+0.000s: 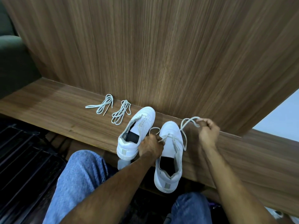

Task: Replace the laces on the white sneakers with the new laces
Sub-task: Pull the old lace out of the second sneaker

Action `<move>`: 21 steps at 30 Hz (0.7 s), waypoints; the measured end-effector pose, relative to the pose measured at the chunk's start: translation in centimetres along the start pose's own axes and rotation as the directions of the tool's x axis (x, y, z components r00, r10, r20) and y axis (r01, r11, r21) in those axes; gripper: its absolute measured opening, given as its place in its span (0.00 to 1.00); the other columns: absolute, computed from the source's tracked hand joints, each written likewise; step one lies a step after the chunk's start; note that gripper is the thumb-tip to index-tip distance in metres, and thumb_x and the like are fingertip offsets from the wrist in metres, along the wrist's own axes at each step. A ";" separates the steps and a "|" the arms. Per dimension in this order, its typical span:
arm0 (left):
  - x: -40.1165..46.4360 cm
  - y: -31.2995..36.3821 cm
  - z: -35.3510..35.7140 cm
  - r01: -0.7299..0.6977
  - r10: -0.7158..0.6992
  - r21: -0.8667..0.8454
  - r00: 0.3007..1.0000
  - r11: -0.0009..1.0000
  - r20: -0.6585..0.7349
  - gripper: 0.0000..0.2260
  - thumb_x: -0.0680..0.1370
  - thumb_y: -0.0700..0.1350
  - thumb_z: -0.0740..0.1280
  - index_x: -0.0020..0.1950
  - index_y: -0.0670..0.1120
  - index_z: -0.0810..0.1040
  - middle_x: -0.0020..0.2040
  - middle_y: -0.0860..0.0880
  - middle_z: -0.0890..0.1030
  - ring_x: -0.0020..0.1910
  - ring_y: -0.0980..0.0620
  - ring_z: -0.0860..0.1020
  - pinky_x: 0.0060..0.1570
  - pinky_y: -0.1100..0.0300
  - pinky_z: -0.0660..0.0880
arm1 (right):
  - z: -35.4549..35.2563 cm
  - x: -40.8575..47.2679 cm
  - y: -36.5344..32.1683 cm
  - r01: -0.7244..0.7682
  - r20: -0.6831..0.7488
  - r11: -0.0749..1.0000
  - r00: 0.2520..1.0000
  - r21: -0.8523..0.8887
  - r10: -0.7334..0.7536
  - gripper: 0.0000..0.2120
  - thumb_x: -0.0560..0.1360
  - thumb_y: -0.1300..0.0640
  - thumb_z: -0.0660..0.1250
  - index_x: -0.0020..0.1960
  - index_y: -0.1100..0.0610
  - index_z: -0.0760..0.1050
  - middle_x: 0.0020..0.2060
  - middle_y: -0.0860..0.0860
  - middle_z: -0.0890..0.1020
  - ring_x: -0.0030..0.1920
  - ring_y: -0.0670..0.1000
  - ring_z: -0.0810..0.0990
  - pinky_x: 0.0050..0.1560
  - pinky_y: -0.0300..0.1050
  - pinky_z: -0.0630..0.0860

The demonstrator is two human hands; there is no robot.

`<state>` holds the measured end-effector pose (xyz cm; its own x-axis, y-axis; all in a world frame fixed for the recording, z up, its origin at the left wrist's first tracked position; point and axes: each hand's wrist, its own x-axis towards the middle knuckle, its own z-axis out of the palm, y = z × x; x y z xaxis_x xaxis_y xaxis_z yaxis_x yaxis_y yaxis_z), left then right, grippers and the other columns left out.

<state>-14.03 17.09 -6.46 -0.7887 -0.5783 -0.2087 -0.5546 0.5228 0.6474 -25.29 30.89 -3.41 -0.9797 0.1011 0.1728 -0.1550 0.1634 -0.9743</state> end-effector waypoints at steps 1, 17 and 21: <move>-0.1 0.0 0.0 0.002 -0.002 -0.001 1.000 1.000 0.002 0.12 0.76 0.53 0.67 0.56 0.51 0.81 0.57 0.43 0.81 0.58 0.41 0.78 0.55 0.52 0.74 | -0.2 0.4 0.1 0.000 -0.020 1.000 1.000 0.007 0.000 0.14 0.74 0.66 0.65 0.36 0.49 0.77 0.42 0.54 0.81 0.45 0.49 0.76 0.50 0.41 0.70; 0.0 0.4 -0.1 -0.043 0.042 0.060 0.999 0.997 0.016 0.12 0.76 0.54 0.68 0.57 0.53 0.82 0.56 0.45 0.82 0.57 0.43 0.79 0.54 0.54 0.75 | 1.4 -1.6 4.9 0.360 0.525 0.584 0.840 -0.728 0.137 0.08 0.71 0.59 0.61 0.34 0.52 0.71 0.43 0.53 0.83 0.48 0.56 0.80 0.49 0.51 0.78; -0.1 0.3 -0.1 -0.043 0.042 0.065 0.999 0.997 0.021 0.11 0.76 0.53 0.67 0.56 0.53 0.82 0.55 0.45 0.82 0.56 0.42 0.79 0.54 0.53 0.75 | 1.6 -0.6 3.0 0.154 0.487 0.767 0.844 -0.623 0.226 0.14 0.79 0.58 0.60 0.34 0.52 0.68 0.36 0.51 0.77 0.43 0.54 0.76 0.44 0.43 0.72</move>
<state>-14.15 17.25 -6.16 -0.8165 -0.5427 -0.1970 -0.5363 0.5864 0.6071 -25.34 29.70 -6.73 -0.9234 -0.3557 -0.1445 -0.1910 0.7521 -0.6307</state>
